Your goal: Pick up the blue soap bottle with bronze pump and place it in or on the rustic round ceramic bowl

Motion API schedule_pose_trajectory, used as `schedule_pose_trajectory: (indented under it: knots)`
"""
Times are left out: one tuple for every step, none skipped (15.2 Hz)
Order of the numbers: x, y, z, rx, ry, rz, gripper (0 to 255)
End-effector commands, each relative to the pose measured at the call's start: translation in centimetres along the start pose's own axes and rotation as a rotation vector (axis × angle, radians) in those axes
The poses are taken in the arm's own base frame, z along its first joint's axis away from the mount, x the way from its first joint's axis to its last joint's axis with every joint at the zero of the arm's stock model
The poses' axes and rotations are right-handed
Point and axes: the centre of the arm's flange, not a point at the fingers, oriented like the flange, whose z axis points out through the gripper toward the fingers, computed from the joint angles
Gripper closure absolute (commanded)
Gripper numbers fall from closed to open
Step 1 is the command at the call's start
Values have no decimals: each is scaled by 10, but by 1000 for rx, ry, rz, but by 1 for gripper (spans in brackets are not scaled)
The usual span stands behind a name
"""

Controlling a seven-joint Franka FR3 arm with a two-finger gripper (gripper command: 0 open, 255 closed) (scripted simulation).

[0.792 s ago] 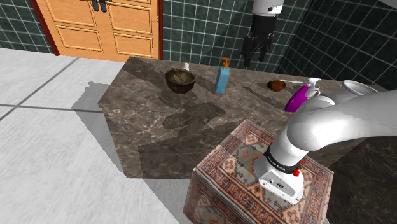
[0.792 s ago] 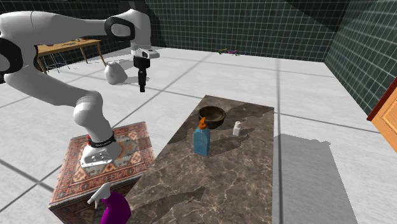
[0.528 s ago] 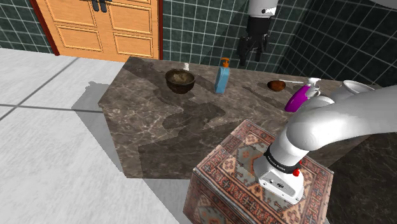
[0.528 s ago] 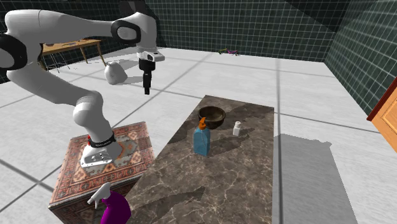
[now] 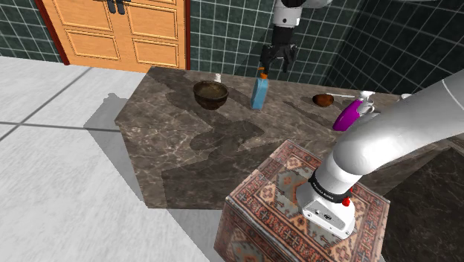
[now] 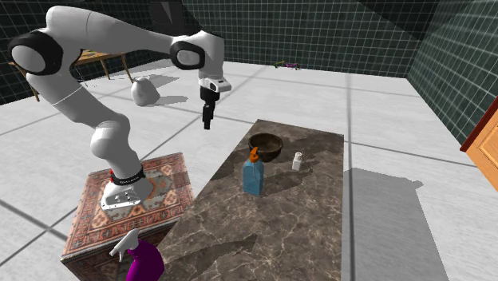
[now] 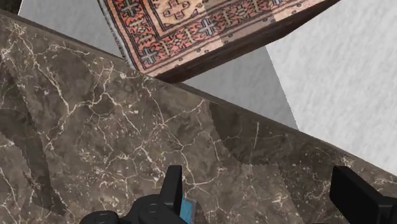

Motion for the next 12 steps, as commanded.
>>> schedule_pose_trajectory:
  knots:
    - [26, 10, 11, 13, -2, 46, 0]
    - [38, 14, 15, 19, -3, 69, 0]
    - [51, 19, 19, 26, -4, 91, 0]
    - [63, 24, 23, 33, -6, 113, 0]
    - [74, 29, 28, 39, -7, 135, 0]
    - [86, 34, 32, 46, -9, 157, 0]
    - [98, 40, 36, 52, -10, 179, 0]
    - [110, 45, 41, 59, -11, 201, 0]
    - [121, 51, 45, 65, -13, 223, 0]
    - [132, 58, 49, 72, -14, 246, 0]
    - [143, 64, 54, 78, -15, 268, 0]
    - [154, 71, 59, 85, -17, 290, 0]
